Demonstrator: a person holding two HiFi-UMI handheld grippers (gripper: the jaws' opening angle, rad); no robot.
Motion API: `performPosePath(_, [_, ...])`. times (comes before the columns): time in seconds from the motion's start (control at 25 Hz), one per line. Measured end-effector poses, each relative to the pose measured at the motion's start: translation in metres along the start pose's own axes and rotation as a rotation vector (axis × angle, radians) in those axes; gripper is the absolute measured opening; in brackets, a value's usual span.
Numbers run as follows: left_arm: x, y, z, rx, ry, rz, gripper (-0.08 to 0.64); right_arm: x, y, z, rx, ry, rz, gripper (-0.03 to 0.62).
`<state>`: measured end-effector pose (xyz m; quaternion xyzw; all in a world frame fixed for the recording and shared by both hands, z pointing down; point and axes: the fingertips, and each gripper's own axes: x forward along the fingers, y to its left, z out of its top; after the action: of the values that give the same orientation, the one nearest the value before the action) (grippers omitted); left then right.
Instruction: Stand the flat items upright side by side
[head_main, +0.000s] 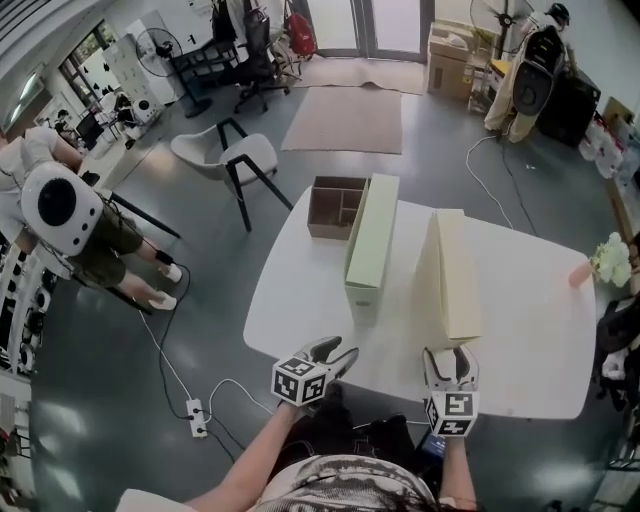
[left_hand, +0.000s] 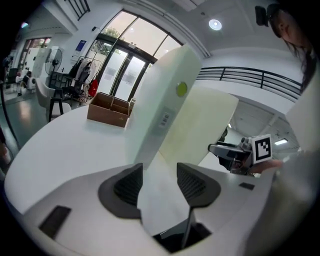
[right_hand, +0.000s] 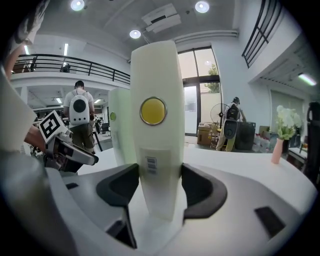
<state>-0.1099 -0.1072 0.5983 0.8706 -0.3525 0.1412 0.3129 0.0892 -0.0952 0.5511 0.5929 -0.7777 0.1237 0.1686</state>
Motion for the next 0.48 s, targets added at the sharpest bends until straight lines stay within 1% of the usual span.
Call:
performPosePath(0.2, [-0.015, 0.04, 0.017, 0.027, 0.003, -0.008, 0.209, 0.037, 0.021, 0.016, 0.023, 0.002, -0.048, 0.273])
performPosePath(0.48, [-0.013, 0.069, 0.039, 0.068, 0.01, -0.083, 0.209, 0.076, 0.045, 0.032, 0.053, -0.001, -0.103, 0.273])
